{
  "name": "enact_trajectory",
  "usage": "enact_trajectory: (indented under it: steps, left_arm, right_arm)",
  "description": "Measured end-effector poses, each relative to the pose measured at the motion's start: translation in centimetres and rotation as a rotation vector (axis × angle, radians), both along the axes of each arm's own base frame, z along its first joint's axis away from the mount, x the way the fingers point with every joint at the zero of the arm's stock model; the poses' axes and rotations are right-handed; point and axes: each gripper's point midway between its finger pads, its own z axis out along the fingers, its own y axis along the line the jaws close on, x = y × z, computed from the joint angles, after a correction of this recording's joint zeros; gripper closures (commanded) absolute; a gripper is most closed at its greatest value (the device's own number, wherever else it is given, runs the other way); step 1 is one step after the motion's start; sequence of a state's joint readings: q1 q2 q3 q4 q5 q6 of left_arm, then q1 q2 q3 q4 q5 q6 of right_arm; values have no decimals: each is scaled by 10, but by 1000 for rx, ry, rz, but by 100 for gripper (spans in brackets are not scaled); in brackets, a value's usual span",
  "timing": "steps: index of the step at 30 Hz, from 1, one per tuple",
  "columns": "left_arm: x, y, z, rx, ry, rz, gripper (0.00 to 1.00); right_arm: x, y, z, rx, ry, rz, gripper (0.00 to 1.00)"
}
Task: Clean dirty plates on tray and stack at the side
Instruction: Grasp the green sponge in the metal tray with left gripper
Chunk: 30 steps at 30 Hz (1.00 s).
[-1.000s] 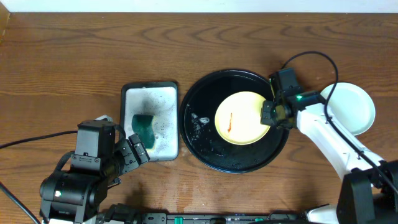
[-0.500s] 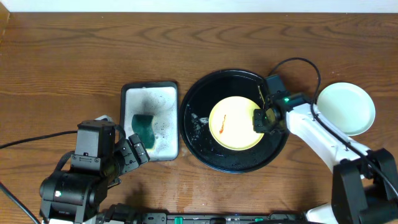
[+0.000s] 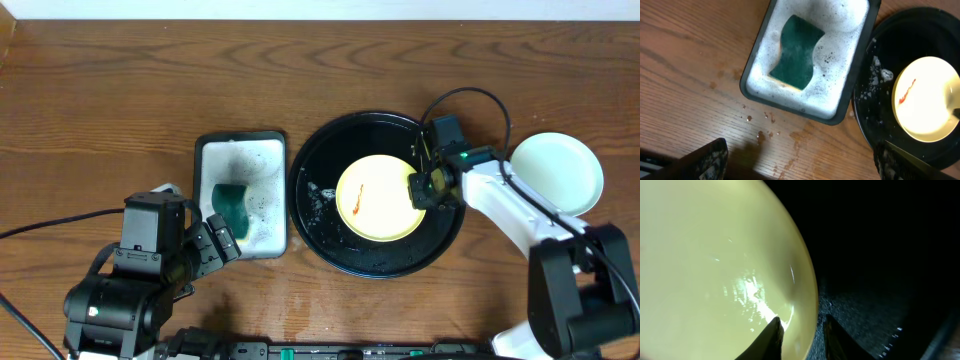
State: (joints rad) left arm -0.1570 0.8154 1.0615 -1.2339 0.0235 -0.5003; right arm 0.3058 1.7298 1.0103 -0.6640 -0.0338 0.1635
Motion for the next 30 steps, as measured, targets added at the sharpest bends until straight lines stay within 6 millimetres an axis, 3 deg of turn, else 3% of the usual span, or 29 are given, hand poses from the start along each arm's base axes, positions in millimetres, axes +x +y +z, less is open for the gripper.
enact_trajectory:
  steps: [4, 7, 12, 14, 22, 30]
  left_arm:
    - [1, 0, 0, -1, -3, 0, 7]
    - [2, 0, 0, -2, -4, 2, 19]
    - [8, -2, -5, 12, 23, -19, 21]
    - [17, -5, -11, 22, 38, -45, 26]
    - [63, -25, -69, 66, 187, -120, 29]
    - [89, -7, -145, 238, 390, -75, 40]
  right_arm:
    - [-7, 0, -16, -9, 55, 20, 97]
    - [-1, 0, -13, 6, 46, 5, 99]
    - [1, 3, -13, 16, 41, 7, 99]
    - [1, 3, -13, 17, 41, 7, 99]
    - [1, 3, -12, 19, 41, -2, 99]
    - [1, 3, -12, 22, 41, -11, 99]
